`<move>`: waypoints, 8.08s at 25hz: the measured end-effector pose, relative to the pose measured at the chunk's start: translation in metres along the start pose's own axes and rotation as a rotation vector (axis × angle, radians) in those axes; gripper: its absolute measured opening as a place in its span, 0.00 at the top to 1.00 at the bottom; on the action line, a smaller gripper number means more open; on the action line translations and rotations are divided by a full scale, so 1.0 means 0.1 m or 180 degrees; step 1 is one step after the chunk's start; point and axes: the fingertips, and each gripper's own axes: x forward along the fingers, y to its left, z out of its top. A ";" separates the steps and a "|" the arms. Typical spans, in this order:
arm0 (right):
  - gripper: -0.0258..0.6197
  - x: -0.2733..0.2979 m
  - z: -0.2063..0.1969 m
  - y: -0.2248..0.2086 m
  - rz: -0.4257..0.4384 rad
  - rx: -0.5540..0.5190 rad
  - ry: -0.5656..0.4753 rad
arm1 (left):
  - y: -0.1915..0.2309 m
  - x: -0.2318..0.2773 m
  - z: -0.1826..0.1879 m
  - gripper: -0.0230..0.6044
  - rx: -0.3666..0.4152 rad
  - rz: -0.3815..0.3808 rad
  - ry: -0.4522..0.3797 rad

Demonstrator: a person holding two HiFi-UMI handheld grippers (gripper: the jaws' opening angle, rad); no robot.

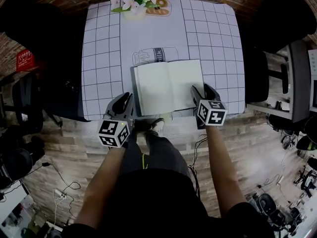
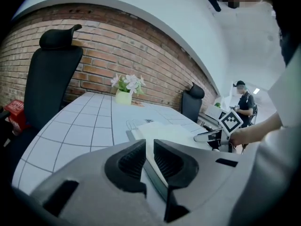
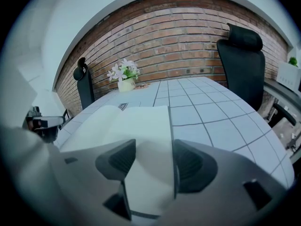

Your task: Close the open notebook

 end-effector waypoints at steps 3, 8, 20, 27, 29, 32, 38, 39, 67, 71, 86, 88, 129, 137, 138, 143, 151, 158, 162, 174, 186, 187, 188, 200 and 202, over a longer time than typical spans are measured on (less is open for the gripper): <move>0.59 0.00 0.00 0.00 -0.0002 -0.0018 -0.0004 | 0.00 0.05 -0.10 0.91 -0.0139 -0.0006 0.0069; 0.59 0.01 0.00 0.00 -0.0008 -0.0029 -0.0013 | 0.02 0.12 -0.25 0.90 -0.0362 0.0035 0.0241; 0.59 0.01 0.00 0.00 -0.0005 -0.0028 -0.0014 | -0.04 0.27 -0.49 0.62 -0.0947 0.0122 0.0704; 0.59 0.00 -0.01 0.00 -0.0016 -0.0050 -0.0011 | -0.05 0.31 -0.49 0.58 -0.1152 0.0153 0.0774; 0.59 0.00 -0.01 0.00 -0.0018 -0.0052 -0.0009 | -0.06 0.31 -0.49 0.57 -0.1188 0.0156 0.0766; 0.59 0.01 0.00 0.00 -0.0011 -0.0048 -0.0009 | -0.09 0.34 -0.48 0.57 -0.1220 0.0119 0.0787; 0.59 0.01 0.00 0.00 -0.0002 -0.0049 -0.0016 | -0.08 0.34 -0.48 0.60 -0.1419 0.0138 0.0723; 0.59 0.00 0.00 0.00 -0.0001 -0.0050 -0.0017 | -0.07 0.33 -0.49 0.62 -0.1418 0.0142 0.0724; 0.59 0.00 0.00 0.01 0.0010 -0.0054 -0.0023 | 0.08 0.31 -0.58 0.90 -0.0667 0.0426 0.1022; 0.59 0.00 0.00 0.00 0.0016 -0.0053 -0.0022 | 0.06 0.31 -0.56 0.91 -0.0569 0.0358 0.1001; 0.59 0.00 0.00 0.00 0.0035 -0.0042 -0.0023 | -0.09 0.22 -0.32 0.92 -0.0907 -0.0011 0.0500; 0.59 0.00 0.00 0.00 0.0036 -0.0039 -0.0024 | -0.11 0.23 -0.30 0.92 -0.0940 -0.0043 0.0459; 0.59 -0.01 0.00 -0.01 0.0083 0.0051 -0.0028 | -1.19 0.25 0.64 0.92 -0.0580 -0.1213 -0.0374; 0.59 -0.16 0.05 -0.12 0.0015 0.0060 -0.0120 | -1.42 0.37 0.73 0.92 -0.0520 -0.1411 -0.0396; 0.59 -0.18 0.05 -0.14 0.0005 0.0065 -0.0130 | -1.45 0.39 0.74 0.92 -0.0514 -0.1434 -0.0397; 0.59 -0.29 0.05 -0.26 -0.0093 0.0090 -0.0178 | -1.61 0.48 0.77 0.92 -0.0452 -0.1530 -0.0405; 0.59 -0.55 0.04 -0.58 -0.0358 0.0204 -0.0287 | -1.90 0.68 0.75 0.90 -0.0406 -0.1748 -0.0314; 0.60 -0.68 0.04 -0.68 -0.0438 0.0263 -0.0340 | -2.23 0.84 0.69 0.69 -0.0392 -0.2100 -0.0207; 0.61 -0.72 0.01 -0.69 -0.0448 0.0286 -0.0342 | -2.42 0.96 0.44 0.52 -0.0491 -0.2319 0.0217; 0.62 -0.67 0.03 -0.60 -0.0399 0.0259 -0.0329 | -2.07 0.99 0.46 0.58 -0.0070 -0.1836 0.0198; 0.69 -0.62 0.45 -0.09 -0.0227 0.0025 -0.0479 | -1.49 0.78 0.66 0.89 0.0138 -0.1438 0.0148; 0.73 -0.62 0.49 -0.03 -0.0190 0.0014 -0.0501 | -1.43 0.75 0.70 0.90 0.0149 -0.1405 0.0142; 0.79 -0.62 0.52 0.03 -0.0150 0.0007 -0.0527 | -1.38 0.72 0.74 0.90 0.0164 -0.1374 0.0129; 0.94 -0.90 1.08 0.56 -0.0053 -0.0133 -0.0903 | -0.80 0.05 1.73 0.92 0.0525 -0.1077 -0.0592; 0.94 -0.99 1.16 0.60 -0.0077 -0.0133 -0.0972 | -0.77 -0.10 1.89 0.92 0.0611 -0.1063 -0.0722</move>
